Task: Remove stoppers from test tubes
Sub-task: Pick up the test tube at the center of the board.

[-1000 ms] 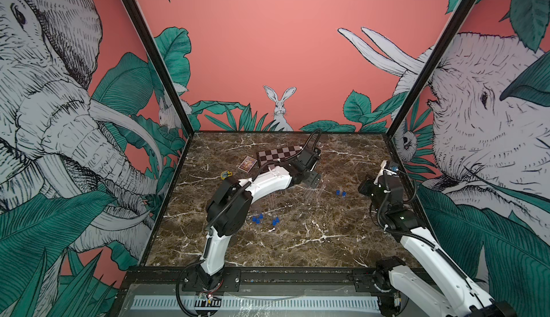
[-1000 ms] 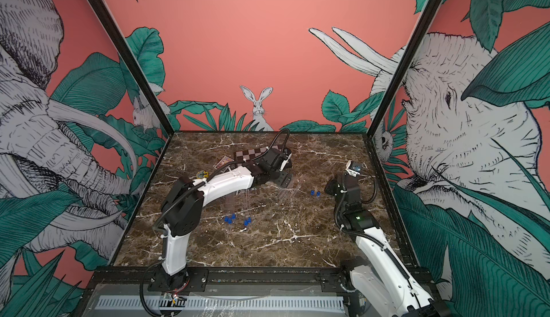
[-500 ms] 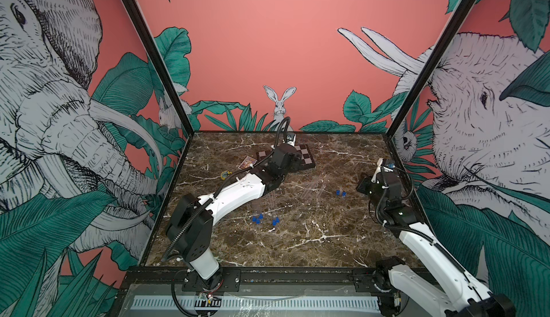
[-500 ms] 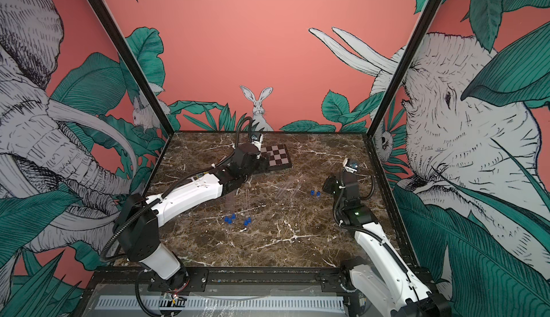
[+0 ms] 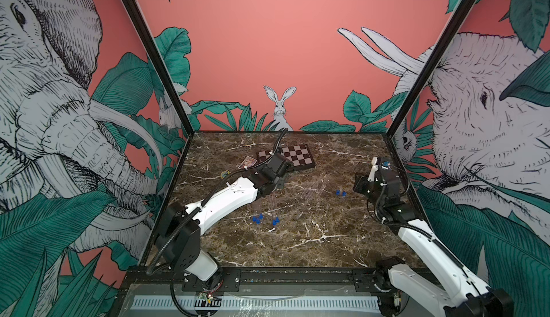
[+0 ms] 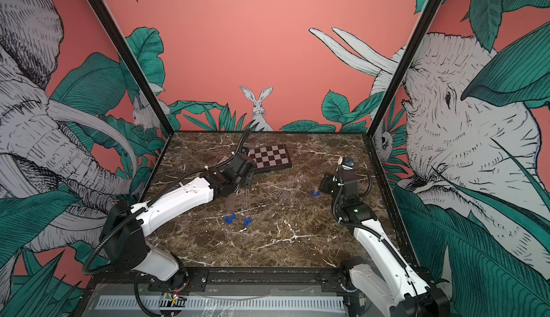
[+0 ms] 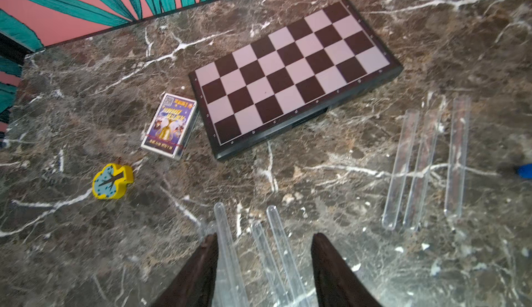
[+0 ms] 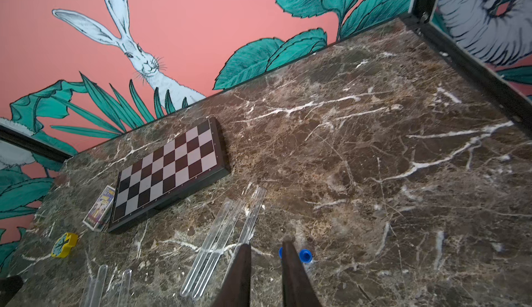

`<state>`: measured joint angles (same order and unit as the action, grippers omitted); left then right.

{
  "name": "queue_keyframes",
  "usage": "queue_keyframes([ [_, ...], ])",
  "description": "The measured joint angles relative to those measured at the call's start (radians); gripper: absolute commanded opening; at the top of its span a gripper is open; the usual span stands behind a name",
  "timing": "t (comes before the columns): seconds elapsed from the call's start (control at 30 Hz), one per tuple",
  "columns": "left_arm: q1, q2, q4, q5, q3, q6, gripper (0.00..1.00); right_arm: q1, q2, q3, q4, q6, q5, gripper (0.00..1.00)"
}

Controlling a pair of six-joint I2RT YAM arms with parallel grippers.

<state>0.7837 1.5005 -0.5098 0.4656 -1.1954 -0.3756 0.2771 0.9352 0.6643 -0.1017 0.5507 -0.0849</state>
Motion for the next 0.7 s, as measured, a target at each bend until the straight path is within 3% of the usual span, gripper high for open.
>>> queue_keyframes([
  [0.27,-0.048,-0.069,-0.101,0.004,0.052,-0.046,0.56,0.056,0.118,0.023,-0.018,-0.005,0.068,0.22],
  [0.53,-0.133,-0.093,-0.134,-0.031,0.109,-0.085,0.55,0.313,0.351,0.229,-0.104,-0.074,0.079,0.23],
  [0.7,-0.133,-0.254,-0.091,-0.032,0.174,-0.080,0.54,0.502,0.522,0.367,-0.160,-0.113,0.032,0.24],
])
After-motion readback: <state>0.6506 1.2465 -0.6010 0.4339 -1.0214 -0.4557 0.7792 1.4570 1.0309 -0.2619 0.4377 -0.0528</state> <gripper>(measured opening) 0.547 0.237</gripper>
